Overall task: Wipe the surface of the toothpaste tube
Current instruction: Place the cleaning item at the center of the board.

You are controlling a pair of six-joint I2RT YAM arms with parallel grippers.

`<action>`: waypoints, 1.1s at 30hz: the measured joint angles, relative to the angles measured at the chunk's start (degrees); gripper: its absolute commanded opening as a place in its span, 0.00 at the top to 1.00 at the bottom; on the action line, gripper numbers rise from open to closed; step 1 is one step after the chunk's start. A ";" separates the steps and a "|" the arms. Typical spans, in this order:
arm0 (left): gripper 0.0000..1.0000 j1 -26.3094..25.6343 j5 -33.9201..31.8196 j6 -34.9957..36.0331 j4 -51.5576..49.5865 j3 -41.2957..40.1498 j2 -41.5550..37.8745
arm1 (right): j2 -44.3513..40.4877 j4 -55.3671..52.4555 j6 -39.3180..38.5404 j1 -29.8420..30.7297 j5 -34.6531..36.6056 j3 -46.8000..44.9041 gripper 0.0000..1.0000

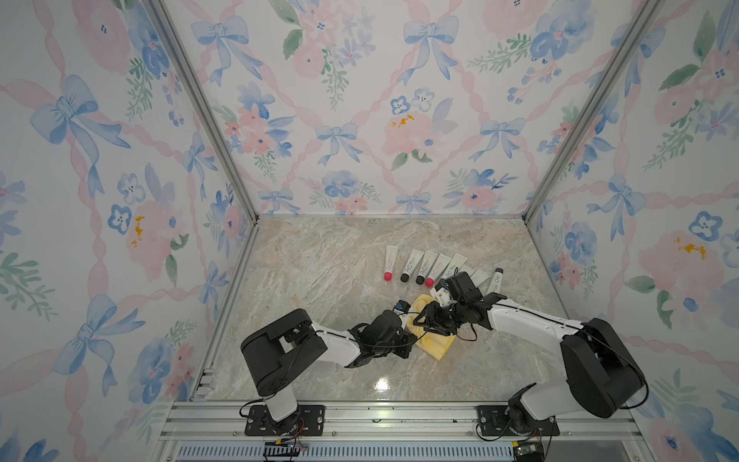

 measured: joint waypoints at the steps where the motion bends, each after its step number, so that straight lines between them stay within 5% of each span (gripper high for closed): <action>1: 0.99 0.15 -0.15 -0.11 0.02 -0.15 0.00 | -0.55 -0.57 -0.37 -0.55 0.07 0.00 0.48; 6: 0.90 0.55 -0.35 -0.13 0.04 -1.14 0.00 | -4.87 -5.38 -2.71 -6.01 0.48 0.02 0.42; 9: 0.59 0.55 -0.39 -0.13 0.57 -1.99 0.00 | -8.85 -8.44 -4.63 -9.99 0.96 0.24 0.28; 11: 0.38 0.50 -0.55 -0.11 1.68 -2.38 -0.68 | -11.47 -10.71 -6.47 -11.56 2.56 1.20 0.00; 14: 0.11 0.57 -1.29 -0.04 2.34 -3.96 -3.08 | -16.59 -12.79 -8.52 -12.04 8.33 2.97 0.01; 24: 0.02 1.11 -5.40 0.24 -6.47 -7.63 -16.74 | -37.13 -6.25 -2.86 -12.35 30.97 -5.90 0.01; 33: 0.04 4.81 -7.89 1.22 -13.31 -7.52 -17.11 | -27.80 -6.97 -5.60 -12.74 30.67 -0.68 0.01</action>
